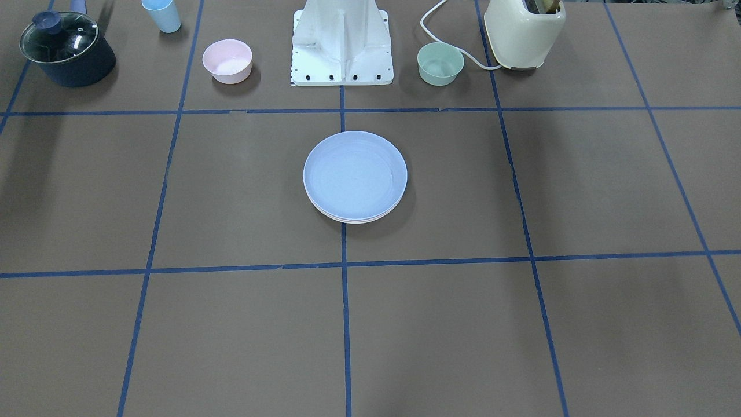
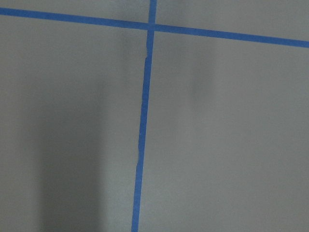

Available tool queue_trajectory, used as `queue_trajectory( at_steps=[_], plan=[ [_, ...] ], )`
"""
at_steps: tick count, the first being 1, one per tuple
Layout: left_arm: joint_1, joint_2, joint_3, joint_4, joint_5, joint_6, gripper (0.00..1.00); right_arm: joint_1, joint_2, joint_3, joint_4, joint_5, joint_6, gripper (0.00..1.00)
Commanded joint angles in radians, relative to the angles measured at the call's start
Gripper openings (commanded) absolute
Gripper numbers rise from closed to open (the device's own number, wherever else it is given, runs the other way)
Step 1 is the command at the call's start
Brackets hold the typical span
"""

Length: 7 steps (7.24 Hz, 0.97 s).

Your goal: Stack three plates with pink and blue

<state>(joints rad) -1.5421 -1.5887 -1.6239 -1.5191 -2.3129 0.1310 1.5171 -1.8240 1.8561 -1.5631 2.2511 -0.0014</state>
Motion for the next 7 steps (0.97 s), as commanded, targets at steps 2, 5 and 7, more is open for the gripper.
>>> queue_trajectory(
  at_steps=[2,5,7],
  plan=[
    [0.004,0.001,0.033,-0.023,0.004,-0.007,1.00,0.000,0.000,0.000,-0.002,0.001,0.006,1.00],
    [0.004,0.001,0.038,-0.023,0.004,-0.007,1.00,-0.002,0.002,0.000,-0.002,0.002,0.007,1.00],
    [0.002,0.001,0.039,-0.023,0.001,-0.007,1.00,0.000,0.002,0.001,-0.002,0.002,0.006,1.00]
  ],
)
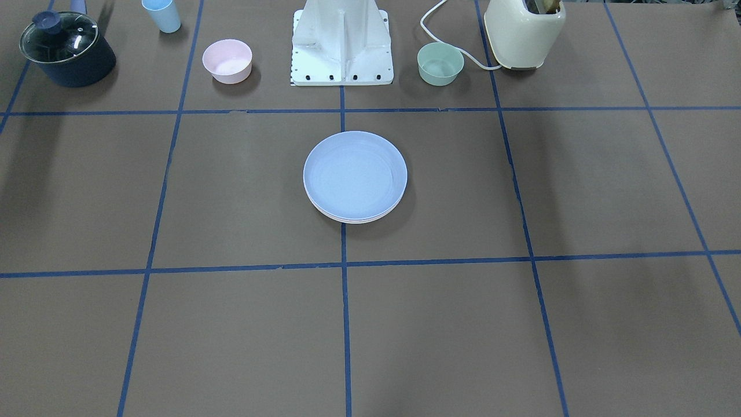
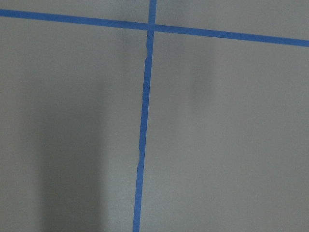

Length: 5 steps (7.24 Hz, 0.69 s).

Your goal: Stack three plates with pink and blue

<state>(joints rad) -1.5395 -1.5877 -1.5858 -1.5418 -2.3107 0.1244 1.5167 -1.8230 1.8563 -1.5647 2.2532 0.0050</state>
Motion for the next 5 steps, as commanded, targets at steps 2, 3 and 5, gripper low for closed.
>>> queue_trajectory(
  at_steps=[2,3,5],
  plan=[
    [-0.001,0.002,0.003,0.000,-0.004,0.000,1.00,0.000,0.001,0.007,0.002,0.002,-0.002,1.00],
    [-0.001,0.002,0.004,0.000,-0.006,0.000,1.00,0.000,0.001,0.009,0.002,0.002,-0.002,1.00],
    [0.001,0.002,0.024,0.000,-0.006,0.001,1.00,0.000,0.001,0.009,0.002,0.002,0.001,1.00]
  ],
)
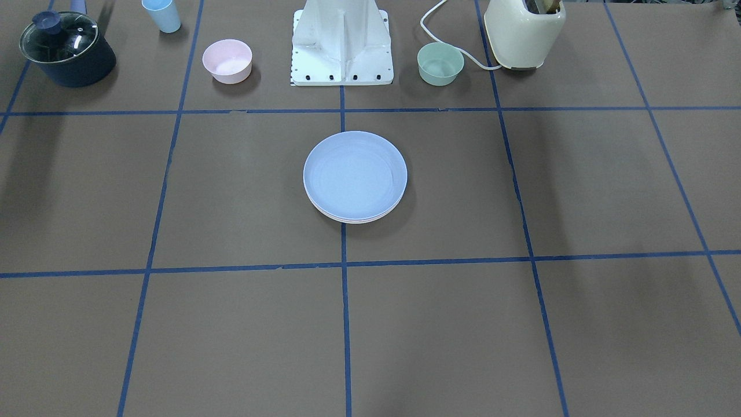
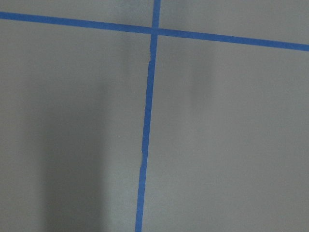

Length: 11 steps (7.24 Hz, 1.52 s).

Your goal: Stack three plates with pink and blue

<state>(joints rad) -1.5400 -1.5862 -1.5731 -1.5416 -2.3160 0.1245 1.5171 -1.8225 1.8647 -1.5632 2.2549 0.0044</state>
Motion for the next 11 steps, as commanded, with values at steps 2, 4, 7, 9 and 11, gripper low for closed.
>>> queue_trajectory(
  at_steps=[2,4,7,9,11],
  plan=[
    [0.000,0.000,0.013,0.000,0.000,0.001,1.00,0.000,0.002,0.001,0.000,0.000,0.003,1.00],
    [0.000,-0.001,0.018,0.000,0.001,0.001,1.00,-0.002,0.003,0.001,0.000,0.000,0.002,1.00],
    [0.001,-0.003,0.027,-0.003,0.001,0.003,1.00,-0.002,0.005,0.002,0.000,0.002,0.002,1.00],
    [0.001,-0.002,0.027,-0.002,0.000,0.004,1.00,-0.002,0.005,0.002,0.000,0.003,0.003,1.00],
    [0.001,-0.003,0.024,-0.003,0.000,0.006,1.00,-0.002,0.006,-0.001,0.020,0.008,0.009,1.00]
  ],
)
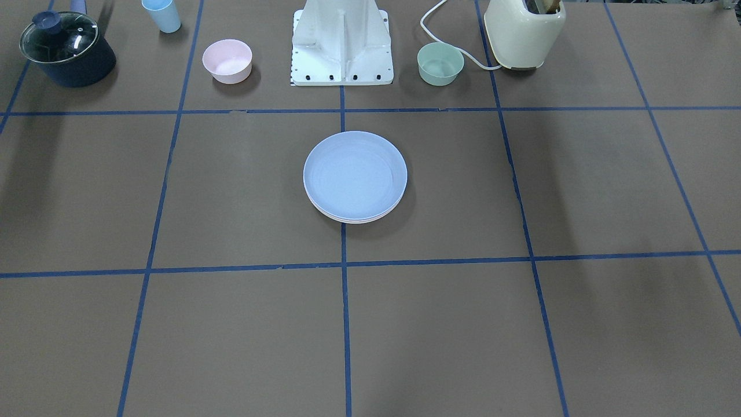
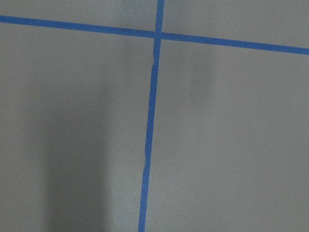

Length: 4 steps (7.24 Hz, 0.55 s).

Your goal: Stack three plates with pink and blue

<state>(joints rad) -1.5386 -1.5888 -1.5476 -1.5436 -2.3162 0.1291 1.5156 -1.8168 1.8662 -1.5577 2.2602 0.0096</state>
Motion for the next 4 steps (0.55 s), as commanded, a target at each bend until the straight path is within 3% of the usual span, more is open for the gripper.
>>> queue_trajectory(
  at_steps=[1,4],
  plan=[
    [0.000,0.000,-0.002,-0.001,0.000,0.001,1.00,0.000,0.001,-0.005,0.022,0.002,0.004,1.00],
    [0.000,0.000,-0.002,0.000,0.000,0.003,1.00,0.000,-0.001,-0.010,0.022,0.002,0.003,1.00]
  ],
)
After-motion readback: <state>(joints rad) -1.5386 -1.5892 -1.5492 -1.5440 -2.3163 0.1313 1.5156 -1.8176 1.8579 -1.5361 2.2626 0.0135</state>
